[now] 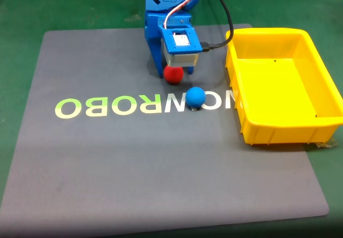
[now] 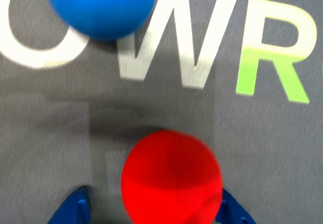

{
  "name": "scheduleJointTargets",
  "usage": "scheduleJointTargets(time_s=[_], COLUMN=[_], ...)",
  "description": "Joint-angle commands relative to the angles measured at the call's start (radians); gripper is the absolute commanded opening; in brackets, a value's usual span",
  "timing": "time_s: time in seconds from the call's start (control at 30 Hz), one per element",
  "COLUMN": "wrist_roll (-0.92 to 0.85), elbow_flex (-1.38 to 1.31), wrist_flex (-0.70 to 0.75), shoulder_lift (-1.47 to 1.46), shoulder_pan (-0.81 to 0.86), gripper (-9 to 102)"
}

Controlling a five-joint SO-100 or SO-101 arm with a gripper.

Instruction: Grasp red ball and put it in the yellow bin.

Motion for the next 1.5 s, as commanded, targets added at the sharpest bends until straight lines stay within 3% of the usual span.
scheduleJointTargets(time_s=[0.0,0.27,0.53,0.6,0.7,1.17,1.47], wrist_roll=[0.009,0.012,0.003,0.002,0.002,0.012,0.137], elbow_flex=[-0.092,-0.183,-0.199,-0.199,-0.199,-0.219,-0.425], wrist_flex=[-0.025,-0.018,0.049,0.054,0.061,0.061,-0.020], shoulder_lift=[-0.023,-0.118,-0.114,-0.112,-0.115,0.006,0.169], shoulder_pan=[-0.003,-0.003,0.002,0.005,0.005,-0.025,-0.187], gripper=[27,27,19,15,0,0,0])
